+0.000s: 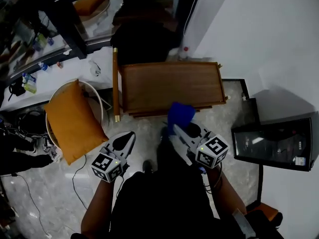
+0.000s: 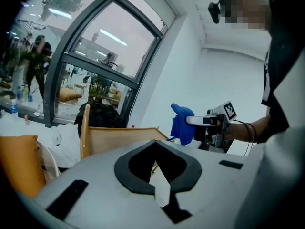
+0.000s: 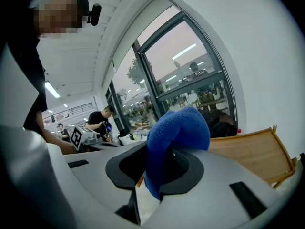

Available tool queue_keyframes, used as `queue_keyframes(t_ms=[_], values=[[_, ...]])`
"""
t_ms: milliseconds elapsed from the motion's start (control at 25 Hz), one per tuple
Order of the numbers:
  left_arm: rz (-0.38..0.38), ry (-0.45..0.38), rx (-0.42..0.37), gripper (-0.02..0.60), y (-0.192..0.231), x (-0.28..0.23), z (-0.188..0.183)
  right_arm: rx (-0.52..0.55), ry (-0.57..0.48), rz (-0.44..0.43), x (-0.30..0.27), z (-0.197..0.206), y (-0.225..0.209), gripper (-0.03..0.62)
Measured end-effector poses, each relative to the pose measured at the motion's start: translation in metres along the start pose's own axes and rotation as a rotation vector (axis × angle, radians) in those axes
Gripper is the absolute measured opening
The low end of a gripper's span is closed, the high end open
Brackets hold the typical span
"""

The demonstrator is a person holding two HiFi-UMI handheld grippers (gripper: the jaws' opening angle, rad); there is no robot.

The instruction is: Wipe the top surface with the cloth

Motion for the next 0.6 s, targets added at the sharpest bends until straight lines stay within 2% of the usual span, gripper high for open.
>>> queue_keyframes(t_ms=[240, 400, 600], values=[[-0.061, 0.038, 0.006, 0.005, 0.027, -0.048, -0.035, -0.010, 0.043, -0.097, -0.032, -0.035, -0.046, 0.081], [-0.113, 0.029, 0.022, 0.005, 0.045, -0.078, -0.062, 0.002, 0.073, -0.159, -0.048, -0.059, -0.079, 0.081], [-0.188, 0.067, -0.025, 0.005, 0.063, -0.104, -0.082, -0.013, 0.089, -0.226, -0.072, -0.080, -0.107, 0.081]])
Point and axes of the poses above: the fingertips, and each gripper's own axes: x backward along the fingers, y to its left, z out of its underside, the point moved 1 cm from there along x, backward along the fingers, and after that the axes turned 6 degrees about -x, right-handed, at the moved point
